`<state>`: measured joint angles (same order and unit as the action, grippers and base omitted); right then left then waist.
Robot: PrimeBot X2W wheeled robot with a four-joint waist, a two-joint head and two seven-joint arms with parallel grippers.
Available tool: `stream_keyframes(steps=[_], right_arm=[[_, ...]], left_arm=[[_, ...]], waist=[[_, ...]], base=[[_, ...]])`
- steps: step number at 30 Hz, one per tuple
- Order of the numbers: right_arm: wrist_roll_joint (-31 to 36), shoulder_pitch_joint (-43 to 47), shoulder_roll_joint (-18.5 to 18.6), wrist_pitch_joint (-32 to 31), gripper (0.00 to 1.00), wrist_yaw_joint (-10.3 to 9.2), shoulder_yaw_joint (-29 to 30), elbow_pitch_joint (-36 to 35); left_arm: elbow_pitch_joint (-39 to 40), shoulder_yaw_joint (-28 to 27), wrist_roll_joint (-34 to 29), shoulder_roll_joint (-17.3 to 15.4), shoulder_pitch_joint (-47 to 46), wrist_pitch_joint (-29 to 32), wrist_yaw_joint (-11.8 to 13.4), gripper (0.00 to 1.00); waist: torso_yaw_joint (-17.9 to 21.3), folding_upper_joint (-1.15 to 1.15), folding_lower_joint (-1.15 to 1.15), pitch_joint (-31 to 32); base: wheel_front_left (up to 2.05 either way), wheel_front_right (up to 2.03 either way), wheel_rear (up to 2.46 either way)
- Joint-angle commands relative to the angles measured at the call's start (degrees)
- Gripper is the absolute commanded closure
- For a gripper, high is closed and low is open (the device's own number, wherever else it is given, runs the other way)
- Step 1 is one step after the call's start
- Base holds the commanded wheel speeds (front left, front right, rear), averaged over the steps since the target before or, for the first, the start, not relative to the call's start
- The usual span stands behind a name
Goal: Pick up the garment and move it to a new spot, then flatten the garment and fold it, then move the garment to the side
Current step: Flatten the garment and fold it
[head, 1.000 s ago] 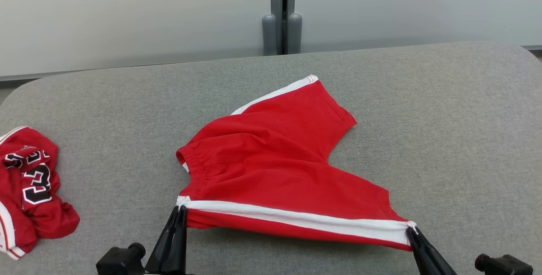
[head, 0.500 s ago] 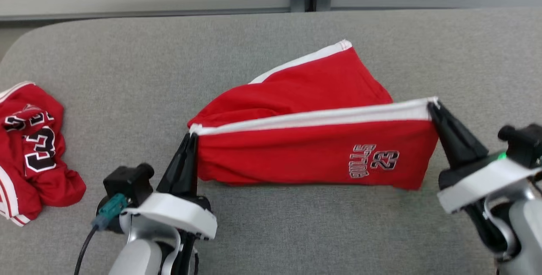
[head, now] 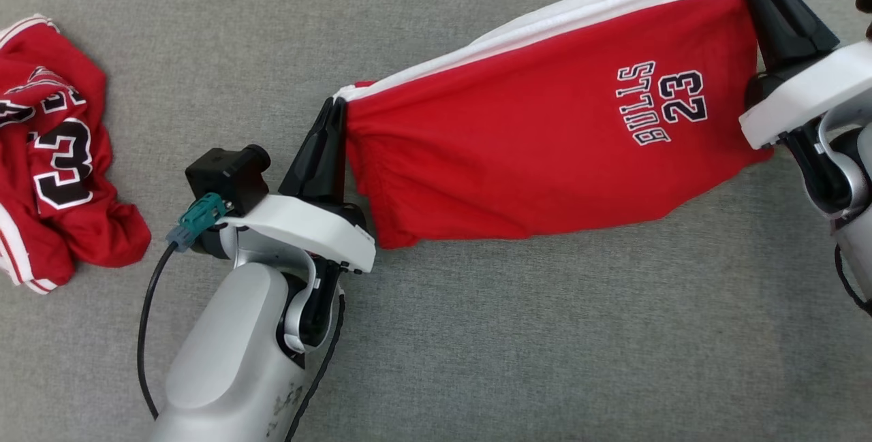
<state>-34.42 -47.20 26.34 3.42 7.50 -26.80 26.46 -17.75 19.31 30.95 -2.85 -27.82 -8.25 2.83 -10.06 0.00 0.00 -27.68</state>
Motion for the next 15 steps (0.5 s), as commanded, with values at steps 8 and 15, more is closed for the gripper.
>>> stream_keyframes(steps=[8,15], right_arm=[[-4.32,-8.85,0.36,3.19,0.59,-0.02,-8.61,11.29],[-6.39,-8.47,-1.23,10.42,0.0,-0.01,-11.62,13.48]], left_arm=[[-6.2,5.4,5.7,-0.13,-6.58,-3.39,0.1,0.15],[-6.5,6.07,6.27,-0.19,-5.74,-6.42,2.45,0.0]], waist=[[-3.76,0.0,0.0,-3.63],[-2.16,0.0,0.0,-2.56]], base=[[0.0,0.0,0.0],[0.0,0.0,0.0]])
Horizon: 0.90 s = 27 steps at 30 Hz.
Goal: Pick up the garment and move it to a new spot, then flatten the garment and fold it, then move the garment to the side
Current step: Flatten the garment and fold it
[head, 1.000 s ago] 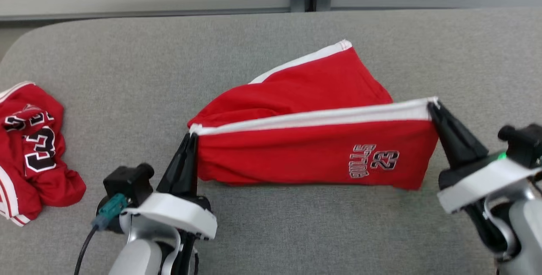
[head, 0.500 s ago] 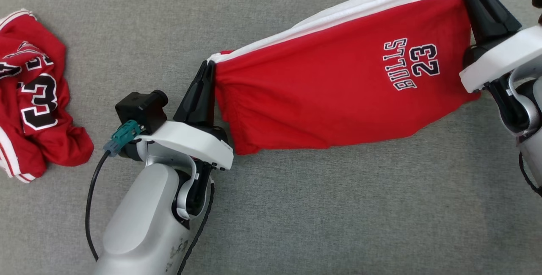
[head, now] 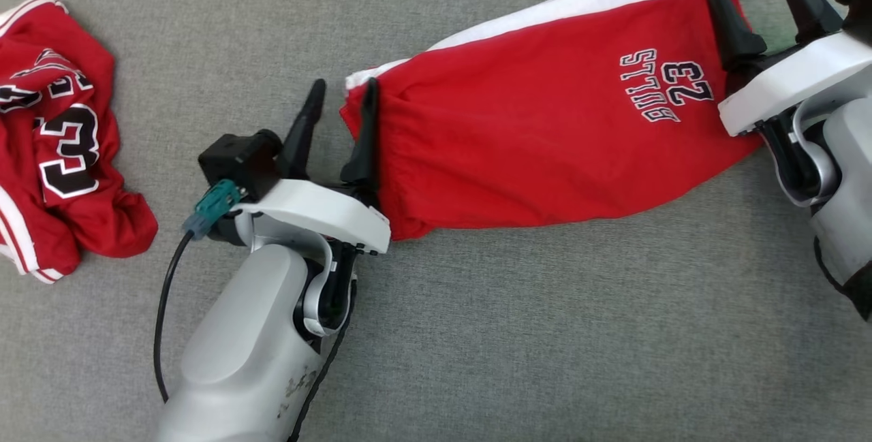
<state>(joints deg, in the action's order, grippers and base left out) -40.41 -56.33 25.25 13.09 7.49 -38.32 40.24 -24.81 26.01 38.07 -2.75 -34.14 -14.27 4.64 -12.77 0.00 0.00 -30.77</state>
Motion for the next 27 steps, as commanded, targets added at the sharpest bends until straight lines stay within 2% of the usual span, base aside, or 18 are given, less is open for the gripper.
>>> stream_keyframes(steps=[1,4,8,13,22,27], right_arm=[[0.05,1.14,-0.13,1.34,0.0,0.0,0.04,-0.79],[0.83,3.22,-0.67,2.1,0.0,0.0,2.23,-3.37],[4.71,8.23,-1.38,2.11,0.0,0.0,9.16,-10.56],[10.42,16.07,-2.8,2.13,0.0,0.0,17.05,-18.46],[16.6,29.84,-5.2,2.09,0.0,0.0,25.51,-26.28],[18.89,39.68,-7.89,-1.16,0.0,0.0,29.87,-31.42]], left_arm=[[1.18,-1.14,-1.45,-0.31,1.22,-0.59,1.24,0.0],[5.91,-4.47,-4.29,-0.32,3.17,-0.97,2.93,0.0],[14.2,-8.93,-10.46,-0.28,7.82,-0.96,4.71,0.0],[20.09,-12.51,-16.88,-0.27,11.52,-0.98,5.1,0.0],[18.85,-14.58,-21.94,-0.75,15.82,-0.98,3.18,0.0],[16.09,-14.63,-23.49,-1.5,19.22,-0.99,2.45,0.0]], waist=[[0.91,0.0,0.0,0.87],[2.19,0.0,0.0,2.04],[4.02,0.0,0.0,3.29],[5.88,0.0,0.0,5.3],[8.3,0.0,0.0,9.22],[9.89,0.0,0.0,12.02]], base=[[0.0,0.0,0.0],[0.0,0.0,0.0],[0.0,0.0,0.0],[0.0,0.0,0.0],[0.0,0.0,0.0],[0.0,0.0,0.0]])
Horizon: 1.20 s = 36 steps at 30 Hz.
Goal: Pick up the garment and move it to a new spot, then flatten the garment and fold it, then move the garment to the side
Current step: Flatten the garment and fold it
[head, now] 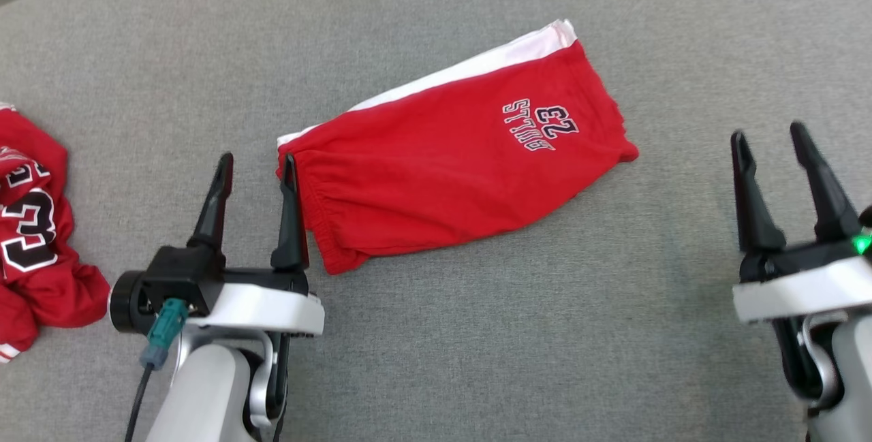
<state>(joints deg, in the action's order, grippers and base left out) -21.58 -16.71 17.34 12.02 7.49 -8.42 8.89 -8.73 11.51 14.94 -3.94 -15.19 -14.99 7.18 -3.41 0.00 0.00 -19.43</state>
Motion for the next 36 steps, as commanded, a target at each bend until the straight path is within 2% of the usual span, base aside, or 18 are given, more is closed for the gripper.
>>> stream_keyframes(steps=[1,9,19,28,36], right_arm=[[0.39,1.53,-0.43,-0.68,0.0,0.0,0.3,-0.88],[2.7,9.34,-3.21,-4.9,0.0,0.0,2.86,-6.42],[3.7,11.33,-4.28,-7.41,0.0,0.0,3.83,-9.06],[4.19,11.31,-3.81,-8.06,0.0,0.0,4.42,-9.33],[4.62,5.22,-1.4,-9.83,0.0,0.0,4.62,-7.5]], left_arm=[[-0.22,-0.14,-0.39,-0.31,0.84,-0.27,-0.14,0.0],[-1.77,-0.29,-0.07,-0.47,4.02,-0.27,-0.77,0.0],[-2.5,0.01,-0.25,-0.9,3.94,-0.27,-0.34,0.0],[-2.7,0.84,-0.07,-0.75,3.21,-0.27,-0.48,0.0],[-1.27,1.95,0.16,-0.12,0.23,-0.27,-0.54,0.0]], waist=[[0.72,0.0,0.0,1.13],[1.28,0.0,0.0,3.74],[1.39,0.0,0.0,4.74],[0.76,0.0,0.0,4.75],[-2.13,0.0,0.0,0.49]], base=[[0.0,0.0,0.0],[0.0,0.0,0.0],[0.0,0.0,0.0],[0.0,0.0,0.0],[0.0,0.0,0.0]])
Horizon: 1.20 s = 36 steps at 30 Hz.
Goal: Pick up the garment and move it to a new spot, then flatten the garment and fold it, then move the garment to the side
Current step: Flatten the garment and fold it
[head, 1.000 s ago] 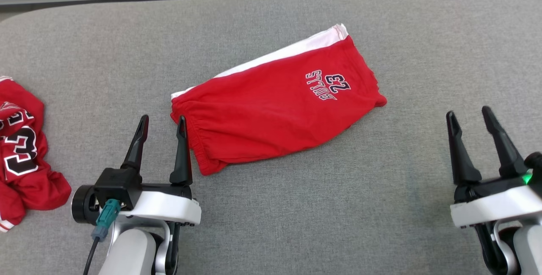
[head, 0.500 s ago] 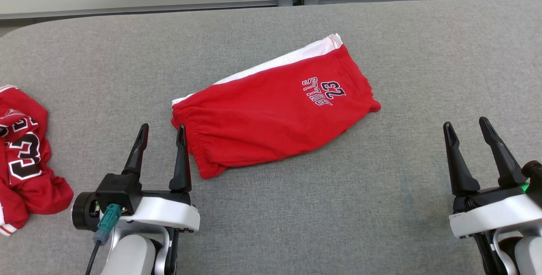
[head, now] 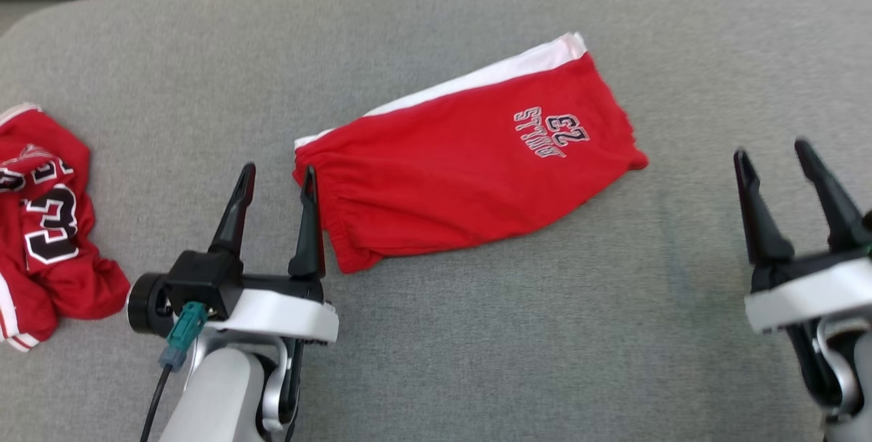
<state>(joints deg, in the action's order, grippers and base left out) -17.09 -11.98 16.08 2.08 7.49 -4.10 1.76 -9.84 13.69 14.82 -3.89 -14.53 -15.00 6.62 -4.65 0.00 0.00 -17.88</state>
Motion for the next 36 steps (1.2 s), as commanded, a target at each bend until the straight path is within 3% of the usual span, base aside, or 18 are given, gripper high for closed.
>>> stream_keyframes(steps=[1,10,19,20,21,22,28,36], right_arm=[[0.12,-0.86,0.45,0.02,0.0,0.0,0.07,0.34],[-2.83,-15.44,4.28,-1.67,0.0,-0.01,-8.61,13.6],[-8.74,-19.27,1.62,-5.46,0.0,0.02,-15.88,27.52],[-9.17,-19.09,1.49,-5.6,0.29,0.02,-16.6,27.96],[-9.76,-19.1,1.35,-5.12,0.69,0.02,-17.11,28.12],[-10.3,-18.93,1.36,-5.04,1.0,0.02,-17.48,28.4],[-11.95,-16.83,1.3,-0.01,1.0,-0.01,-17.12,26.77],[-13.77,-5.96,0.28,4.98,1.0,-0.01,-14.65,20.57]], left_arm=[[0.18,0.03,0.33,0.0,-1.0,-0.26,-0.02,0.0],[1.37,1.72,0.75,0.71,-4.92,-0.26,0.26,0.0],[0.65,2.41,1.88,0.93,-4.65,-0.26,1.02,0.0],[0.6,2.3,1.78,0.91,-4.45,-0.26,1.08,0.0],[0.55,2.2,1.79,0.88,-4.26,-0.26,1.15,0.0],[0.59,2.16,1.84,0.89,-4.2,-0.26,1.14,0.0],[1.04,1.66,0.62,0.91,-3.93,-0.26,1.02,0.0],[1.23,0.8,-0.69,0.47,-1.95,-0.26,0.44,0.0]], waist=[[-1.53,0.0,0.0,-2.08],[-5.69,0.0,0.0,-7.94],[-6.2,0.0,0.0,-8.23],[-6.03,0.0,0.0,-8.15],[-5.9,0.0,0.0,-8.04],[-5.78,0.0,0.0,-7.93],[-4.36,0.0,0.0,-6.61],[-0.76,0.0,0.0,-3.15]], base=[[0.0,0.0,0.0],[0.0,0.0,0.0],[0.0,0.0,0.0],[0.0,0.0,0.0],[0.0,0.0,0.0],[0.0,0.0,0.0],[0.0,0.0,0.0],[0.0,0.0,0.0]])
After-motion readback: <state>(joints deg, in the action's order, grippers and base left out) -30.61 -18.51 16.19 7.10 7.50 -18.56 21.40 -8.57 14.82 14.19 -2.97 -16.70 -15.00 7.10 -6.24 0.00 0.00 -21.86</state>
